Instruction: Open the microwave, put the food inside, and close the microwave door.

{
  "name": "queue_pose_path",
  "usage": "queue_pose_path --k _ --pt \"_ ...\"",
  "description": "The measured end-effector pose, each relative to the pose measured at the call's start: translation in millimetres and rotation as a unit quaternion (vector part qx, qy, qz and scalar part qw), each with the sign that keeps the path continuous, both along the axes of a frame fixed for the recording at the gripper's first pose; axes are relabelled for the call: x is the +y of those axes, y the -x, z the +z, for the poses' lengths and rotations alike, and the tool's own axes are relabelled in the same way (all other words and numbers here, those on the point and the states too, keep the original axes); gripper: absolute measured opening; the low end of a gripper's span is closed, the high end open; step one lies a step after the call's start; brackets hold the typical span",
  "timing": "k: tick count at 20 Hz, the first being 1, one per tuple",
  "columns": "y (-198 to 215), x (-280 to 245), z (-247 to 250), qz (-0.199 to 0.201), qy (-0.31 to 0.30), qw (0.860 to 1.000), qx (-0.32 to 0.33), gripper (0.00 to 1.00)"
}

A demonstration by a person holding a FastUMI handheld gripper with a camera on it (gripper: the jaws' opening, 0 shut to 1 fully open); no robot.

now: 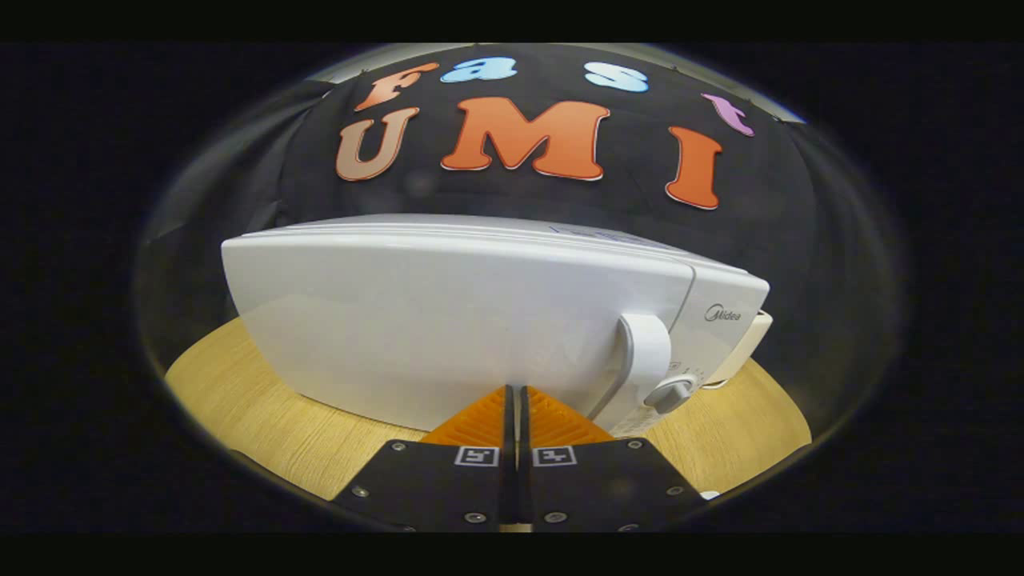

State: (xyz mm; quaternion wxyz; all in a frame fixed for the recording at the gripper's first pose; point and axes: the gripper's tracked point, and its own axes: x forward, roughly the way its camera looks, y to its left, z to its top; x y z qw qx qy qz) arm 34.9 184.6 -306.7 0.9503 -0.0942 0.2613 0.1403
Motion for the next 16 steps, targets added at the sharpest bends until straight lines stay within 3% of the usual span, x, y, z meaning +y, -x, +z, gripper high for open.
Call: queue_pose_path --k 5,10,16 --pt "-0.3 4.2 46.3 0.006 -0.022 0.999 -0.043 0.01" --pt "26.8 8.5 111.0 0.026 -0.054 0.995 -0.08 0.05" --pt "55.4 -23.1 206.5 0.016 -0.08 0.988 -0.131 0.24"
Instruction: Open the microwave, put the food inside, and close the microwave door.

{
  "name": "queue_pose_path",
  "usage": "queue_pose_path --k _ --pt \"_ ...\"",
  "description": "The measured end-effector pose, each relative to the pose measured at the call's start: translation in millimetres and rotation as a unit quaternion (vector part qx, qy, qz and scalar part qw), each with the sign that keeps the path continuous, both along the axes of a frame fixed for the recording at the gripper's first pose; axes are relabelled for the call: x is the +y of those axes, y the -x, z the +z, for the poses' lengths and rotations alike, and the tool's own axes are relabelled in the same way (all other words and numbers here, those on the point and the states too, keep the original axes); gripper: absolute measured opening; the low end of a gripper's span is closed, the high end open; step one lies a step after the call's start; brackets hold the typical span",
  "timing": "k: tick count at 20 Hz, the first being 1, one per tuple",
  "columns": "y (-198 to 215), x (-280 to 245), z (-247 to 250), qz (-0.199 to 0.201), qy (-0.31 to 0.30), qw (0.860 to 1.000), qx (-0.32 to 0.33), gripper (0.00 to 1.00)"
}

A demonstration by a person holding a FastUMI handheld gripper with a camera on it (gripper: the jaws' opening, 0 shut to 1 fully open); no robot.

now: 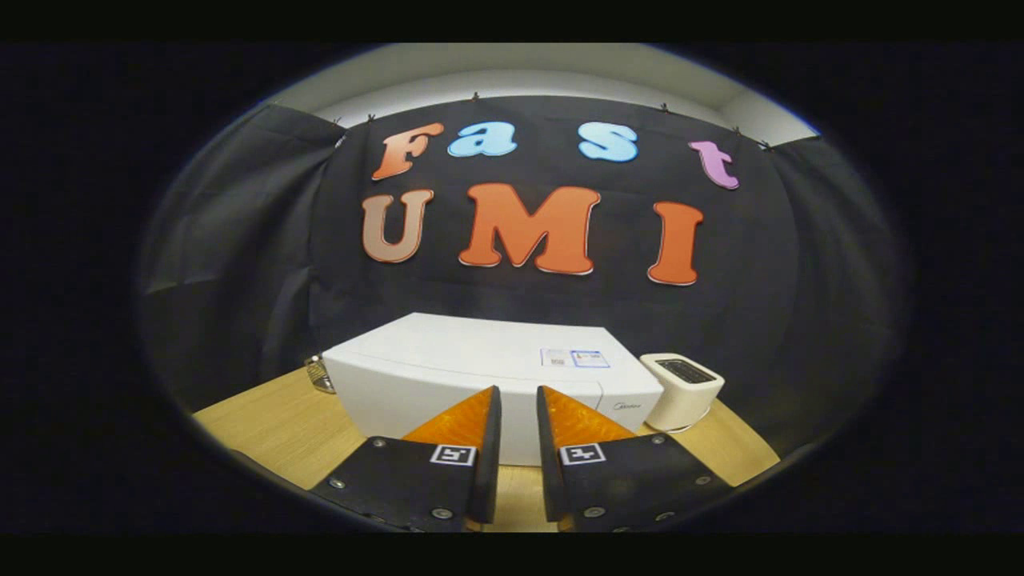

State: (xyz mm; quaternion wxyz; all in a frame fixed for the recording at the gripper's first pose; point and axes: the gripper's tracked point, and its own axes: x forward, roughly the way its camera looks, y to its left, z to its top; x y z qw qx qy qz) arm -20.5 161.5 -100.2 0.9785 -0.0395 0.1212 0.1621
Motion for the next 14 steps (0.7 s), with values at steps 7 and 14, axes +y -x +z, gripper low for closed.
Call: queue_pose_path --k 7,14 --pt "25.9 -35.3 90.3 -0.017 -0.026 0.998 -0.06 0.62" --pt "35.7 -47.1 147.5 -0.029 -0.041 0.995 -0.088 0.88"
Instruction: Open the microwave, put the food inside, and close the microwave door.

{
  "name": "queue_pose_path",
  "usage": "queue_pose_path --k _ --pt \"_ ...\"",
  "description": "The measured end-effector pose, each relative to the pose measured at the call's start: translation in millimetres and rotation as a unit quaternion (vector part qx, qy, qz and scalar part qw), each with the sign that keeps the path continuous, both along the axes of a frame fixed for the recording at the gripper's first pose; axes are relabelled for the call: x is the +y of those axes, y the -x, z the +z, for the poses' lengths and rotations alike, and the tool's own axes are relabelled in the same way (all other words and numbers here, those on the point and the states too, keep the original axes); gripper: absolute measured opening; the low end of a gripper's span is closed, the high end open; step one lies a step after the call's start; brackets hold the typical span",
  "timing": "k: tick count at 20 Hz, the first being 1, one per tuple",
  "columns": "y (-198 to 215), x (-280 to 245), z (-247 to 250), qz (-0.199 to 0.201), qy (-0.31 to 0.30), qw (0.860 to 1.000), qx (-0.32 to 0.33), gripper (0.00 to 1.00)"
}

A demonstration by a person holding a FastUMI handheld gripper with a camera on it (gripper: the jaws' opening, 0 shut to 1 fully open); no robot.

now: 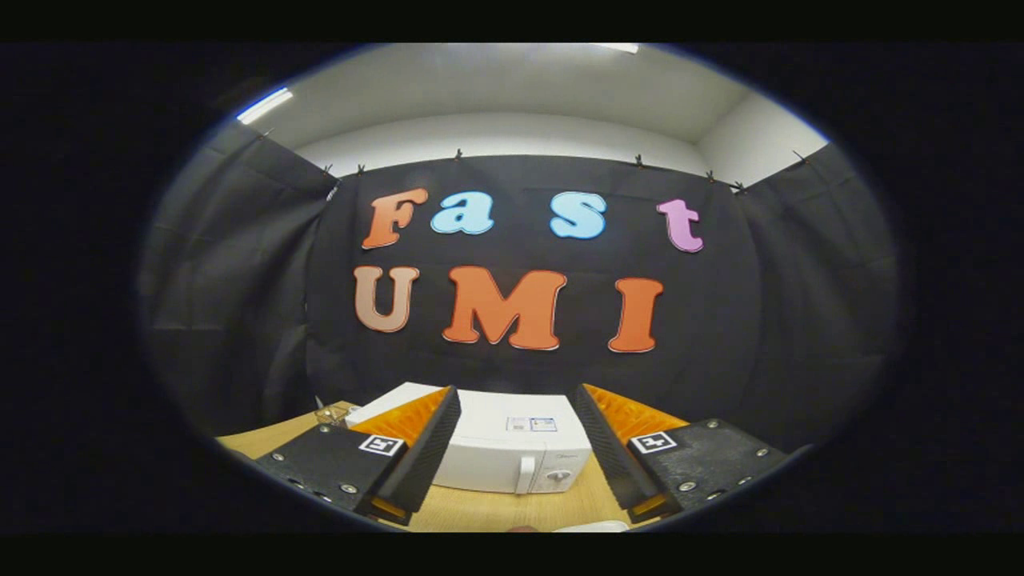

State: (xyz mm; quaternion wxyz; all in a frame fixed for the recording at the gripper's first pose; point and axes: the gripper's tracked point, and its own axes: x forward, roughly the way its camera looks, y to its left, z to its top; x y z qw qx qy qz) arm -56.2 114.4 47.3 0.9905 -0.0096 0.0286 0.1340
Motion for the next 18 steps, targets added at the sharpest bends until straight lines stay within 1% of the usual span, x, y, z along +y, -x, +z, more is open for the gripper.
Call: queue_pose_path --k 4,8,13,18 --pt "4.1 -12.8 10.4 -0.011 -0.01 1.0 0.005 0.94" --pt "7.0 -27.5 15.6 -0.028 0.001 1.0 -0.006 0.97" --pt "8.3 -41.8 21.1 -0.042 0.016 0.999 -0.018 0.97" --pt "5.1 -47.9 18.4 -0.046 0.005 0.999 -0.016 0.97"
